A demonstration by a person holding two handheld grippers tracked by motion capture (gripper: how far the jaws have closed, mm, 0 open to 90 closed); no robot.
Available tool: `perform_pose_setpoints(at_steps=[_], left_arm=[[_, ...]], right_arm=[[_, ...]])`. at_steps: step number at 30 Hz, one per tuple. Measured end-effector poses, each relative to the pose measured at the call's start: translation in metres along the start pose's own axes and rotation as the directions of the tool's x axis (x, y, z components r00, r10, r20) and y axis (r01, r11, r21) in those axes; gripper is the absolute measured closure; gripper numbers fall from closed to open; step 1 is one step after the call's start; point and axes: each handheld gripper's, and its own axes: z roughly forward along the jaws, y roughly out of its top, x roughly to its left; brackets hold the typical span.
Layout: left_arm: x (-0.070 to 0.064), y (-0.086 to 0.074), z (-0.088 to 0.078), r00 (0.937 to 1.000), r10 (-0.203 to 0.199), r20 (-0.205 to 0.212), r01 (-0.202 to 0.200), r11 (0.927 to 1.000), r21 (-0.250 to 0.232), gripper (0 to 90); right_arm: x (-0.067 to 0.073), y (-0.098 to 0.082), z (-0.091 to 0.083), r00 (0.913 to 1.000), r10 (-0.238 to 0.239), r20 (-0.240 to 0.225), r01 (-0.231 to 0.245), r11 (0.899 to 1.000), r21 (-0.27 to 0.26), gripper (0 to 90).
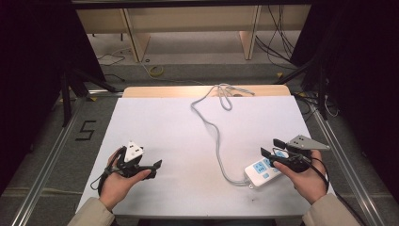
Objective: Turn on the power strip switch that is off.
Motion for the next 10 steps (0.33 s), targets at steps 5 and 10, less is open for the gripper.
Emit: perform_pose_setpoints(at_steps=[5,10], left_arm=[[0.0000,0.0000,0.0002,1.0000,0.000,-0.003,0.000,1.0000,0.005,15.5],[-0.0005,-0.0001,0.0007,1.0000,-0.001,0.000,0.001,1.0000,0.005,15.4]], right_arm=[[0.0000,-0.0007,-0.0013,1.0000,0.006,0.001,-0.006,1.000,-0.002,36.5],[0.0004,-0.0007,-0.0027,1.0000,0.007,0.001,-0.007,1.000,-0.009,36.3]])
